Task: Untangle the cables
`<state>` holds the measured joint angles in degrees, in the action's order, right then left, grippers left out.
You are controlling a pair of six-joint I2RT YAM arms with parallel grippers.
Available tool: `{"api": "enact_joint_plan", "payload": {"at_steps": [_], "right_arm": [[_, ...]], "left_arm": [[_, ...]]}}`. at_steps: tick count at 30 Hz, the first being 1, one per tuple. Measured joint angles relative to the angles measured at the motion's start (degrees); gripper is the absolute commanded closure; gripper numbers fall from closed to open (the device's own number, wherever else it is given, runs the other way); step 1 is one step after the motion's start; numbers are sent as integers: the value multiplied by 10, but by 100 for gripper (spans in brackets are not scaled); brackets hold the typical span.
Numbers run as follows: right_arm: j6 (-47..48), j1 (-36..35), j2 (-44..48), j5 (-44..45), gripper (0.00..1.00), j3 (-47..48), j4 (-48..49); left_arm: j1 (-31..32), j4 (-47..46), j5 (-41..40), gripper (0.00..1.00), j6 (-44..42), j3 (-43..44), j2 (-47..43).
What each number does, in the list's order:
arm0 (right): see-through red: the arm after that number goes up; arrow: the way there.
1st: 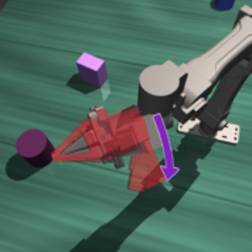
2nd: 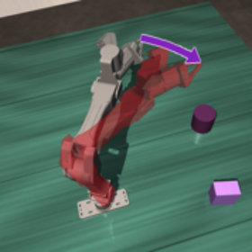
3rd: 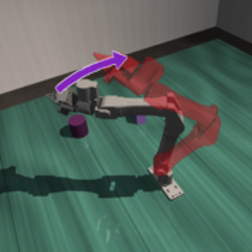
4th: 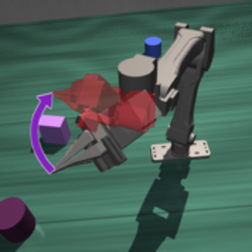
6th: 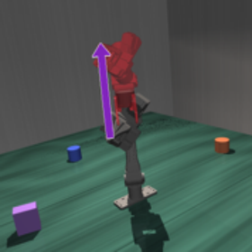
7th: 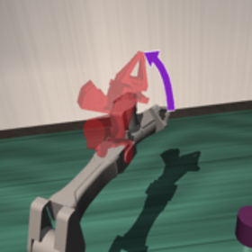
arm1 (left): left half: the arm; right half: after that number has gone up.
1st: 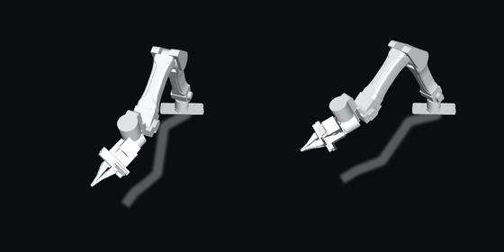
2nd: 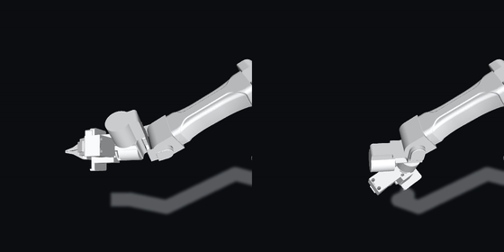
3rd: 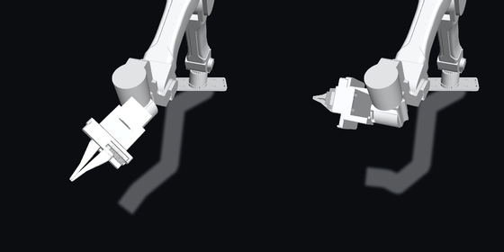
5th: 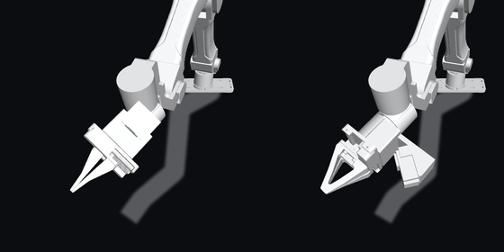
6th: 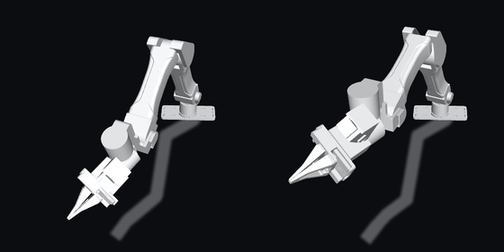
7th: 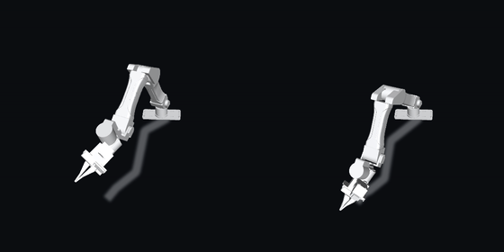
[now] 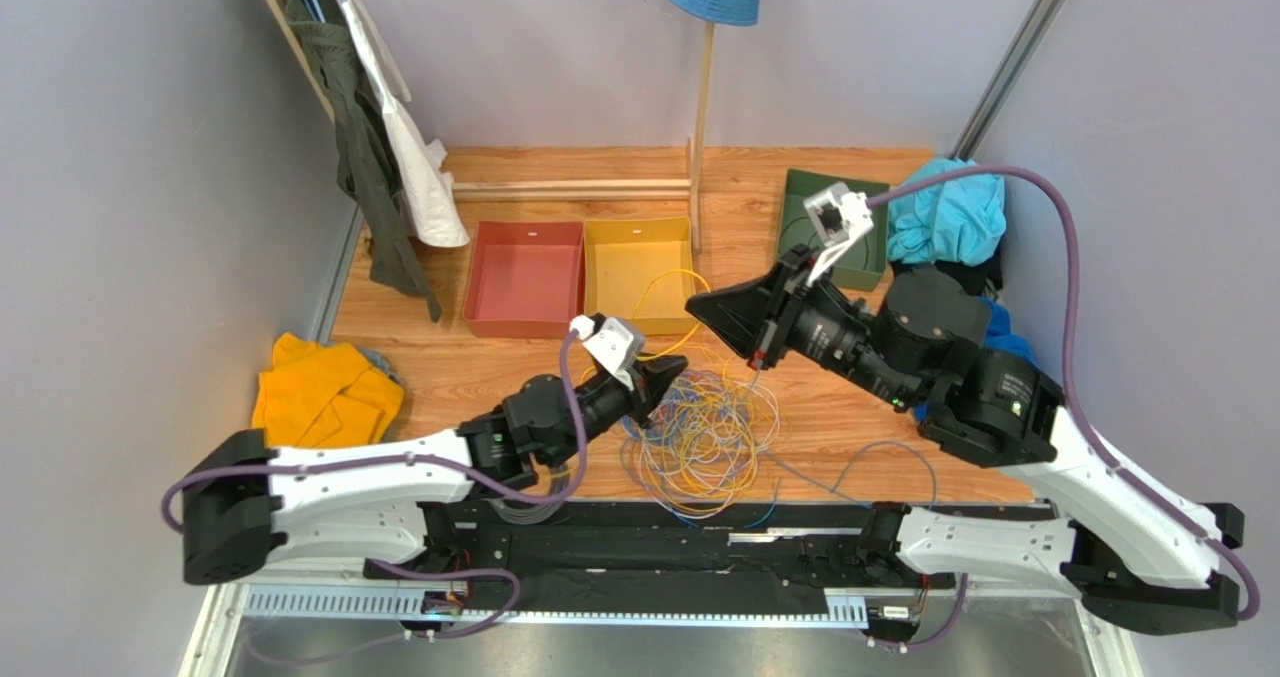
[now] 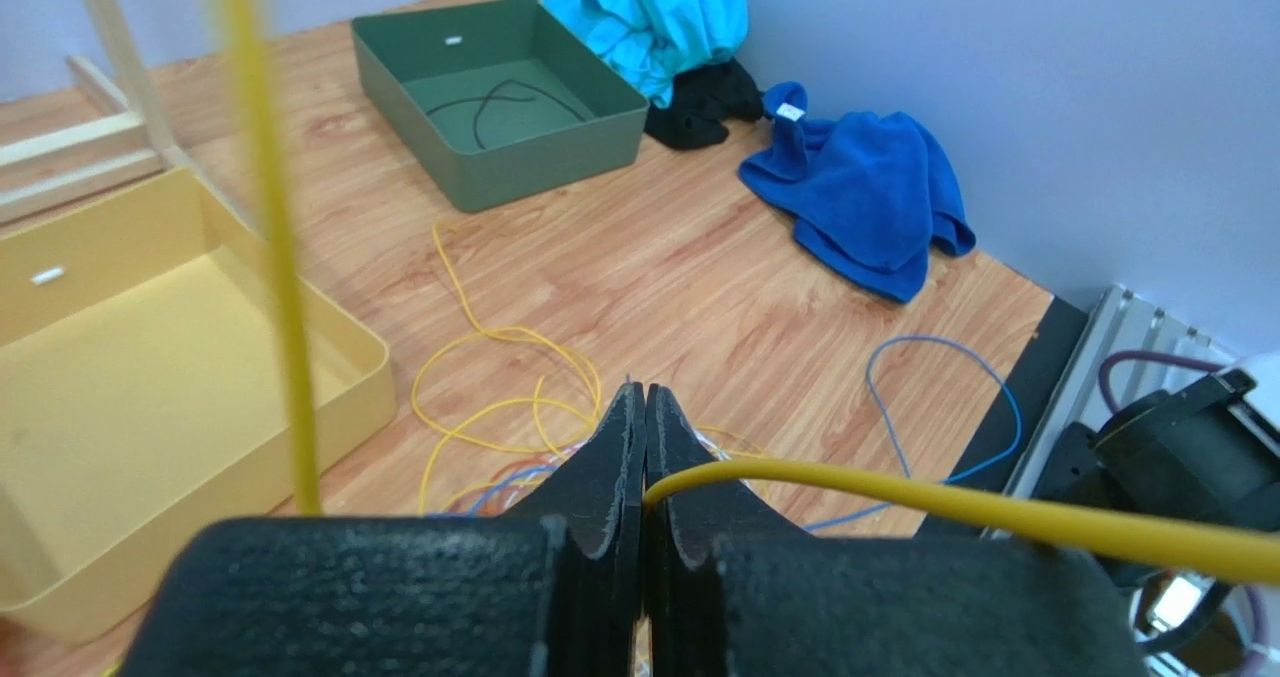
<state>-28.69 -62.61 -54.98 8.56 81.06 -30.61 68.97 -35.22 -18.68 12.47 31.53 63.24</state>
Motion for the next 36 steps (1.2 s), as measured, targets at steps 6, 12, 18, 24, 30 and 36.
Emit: {"api": "enact_joint_plan", "payload": {"at_steps": [6,12,18,24,30,36], "right_arm": [[-10,0,99,50,53,-109,12],[-29,0,137,99,38,-218,15],[-44,0,126,112,37,-269,4],[-57,0,153,116,38,-310,7],[-60,0,178,119,37,-374,15],[-73,0,166,133,40,-451,22]], "left_arm": [[0,291,-32,100,38,156,-121],[0,491,-53,100,41,410,-109],[-6,617,-80,100,36,603,-21],[-53,719,-73,100,33,772,111],[-67,785,-76,100,5,944,199],[-67,787,-81,100,-30,1102,242]]}}
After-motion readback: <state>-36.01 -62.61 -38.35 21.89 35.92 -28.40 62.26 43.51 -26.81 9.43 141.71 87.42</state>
